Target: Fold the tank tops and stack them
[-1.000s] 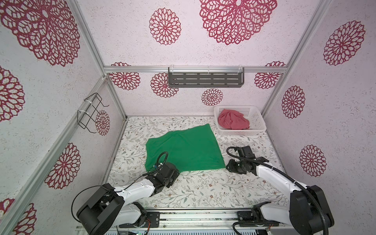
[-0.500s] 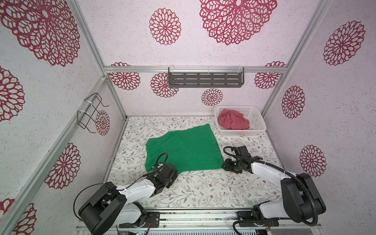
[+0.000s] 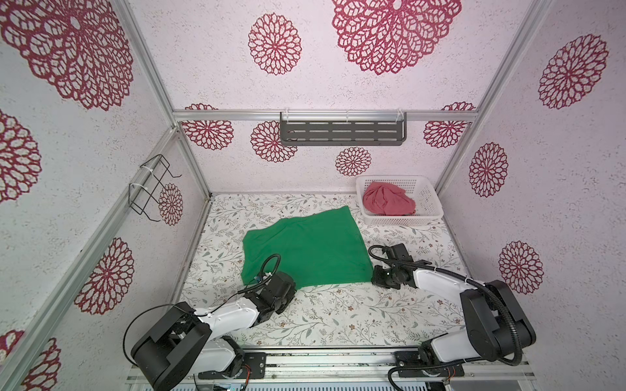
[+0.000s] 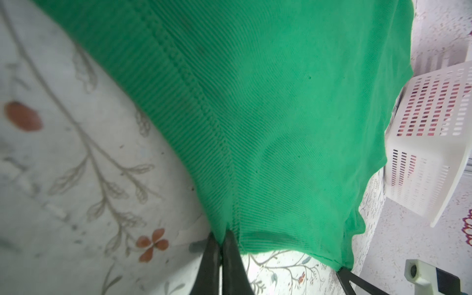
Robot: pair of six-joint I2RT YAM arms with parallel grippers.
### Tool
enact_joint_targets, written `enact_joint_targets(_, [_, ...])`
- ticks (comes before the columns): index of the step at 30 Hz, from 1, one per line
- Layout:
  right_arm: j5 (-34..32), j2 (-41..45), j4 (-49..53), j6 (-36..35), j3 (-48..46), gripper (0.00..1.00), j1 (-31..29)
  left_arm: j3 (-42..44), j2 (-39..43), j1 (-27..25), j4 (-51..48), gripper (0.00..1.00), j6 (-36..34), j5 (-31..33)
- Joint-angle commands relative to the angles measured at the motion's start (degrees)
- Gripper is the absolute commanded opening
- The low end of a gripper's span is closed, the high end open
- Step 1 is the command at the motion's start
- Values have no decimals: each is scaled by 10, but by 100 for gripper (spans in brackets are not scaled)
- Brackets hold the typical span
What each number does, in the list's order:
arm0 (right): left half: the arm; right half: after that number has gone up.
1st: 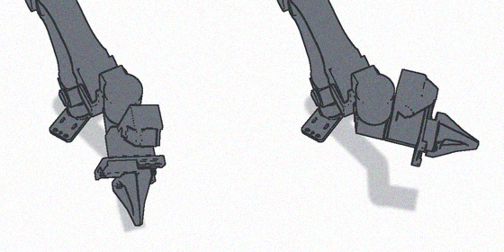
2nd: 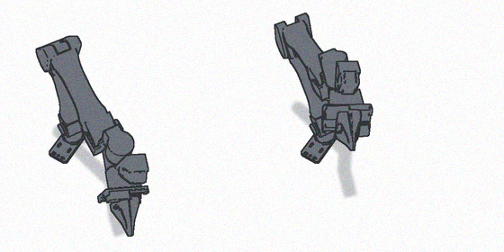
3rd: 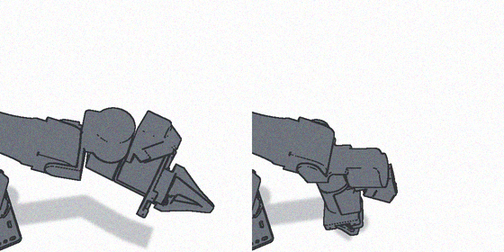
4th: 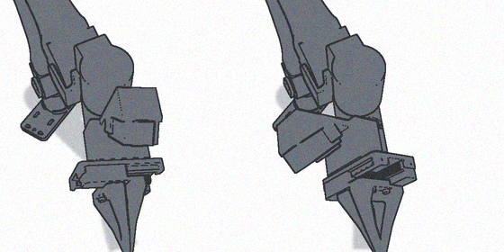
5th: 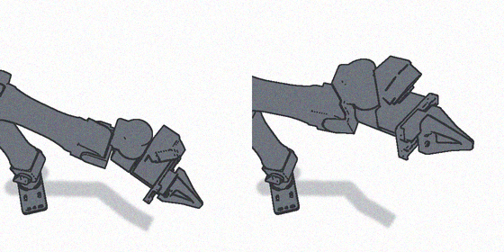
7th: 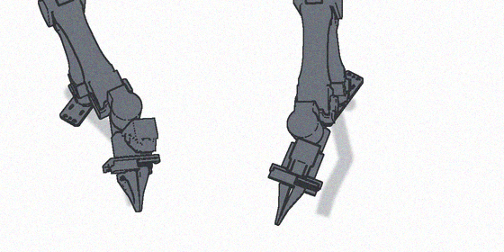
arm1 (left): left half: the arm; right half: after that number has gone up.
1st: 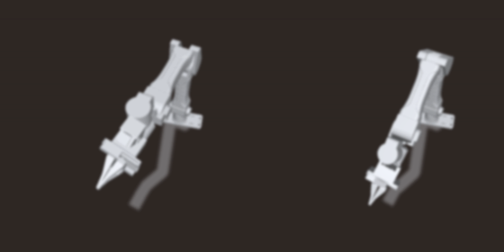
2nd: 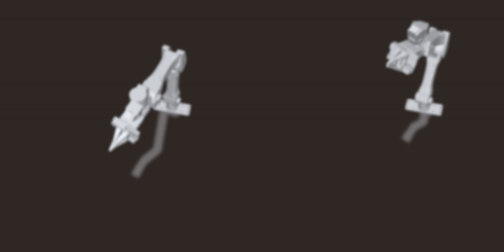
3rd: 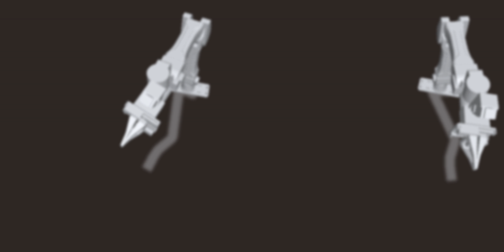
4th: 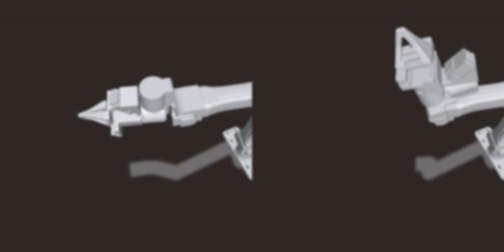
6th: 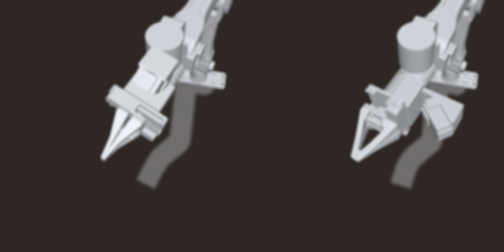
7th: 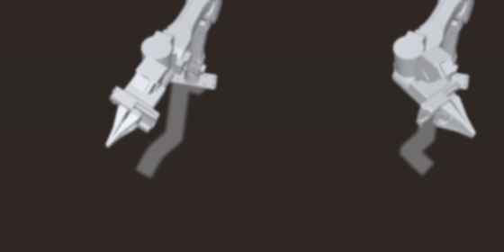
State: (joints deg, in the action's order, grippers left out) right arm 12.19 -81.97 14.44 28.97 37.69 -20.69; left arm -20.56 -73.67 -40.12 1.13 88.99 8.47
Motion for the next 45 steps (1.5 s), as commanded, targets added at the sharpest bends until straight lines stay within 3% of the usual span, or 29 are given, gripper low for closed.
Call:
enact_joint_targets(1, [-16,40,51,0,-13,0,-11,-3,29,0,-98,0,-27,-13])
enact_joint_targets(13, [-17,189,145,127,-93,0,-113,5,152,2,-283,0,-94,-57])
enact_joint_targets(19, [-21,202,198,102,-36,0,-121,-81,147,8,-399,0,-173,-53])
enact_joint_targets(30, [-13,119,222,9,77,0,-71,-199,68,99,-456,0,-346,-113])
enact_joint_targets(45, [-39,-40,215,-92,220,0,-9,-327,-103,180,-452,0,-489,-168])
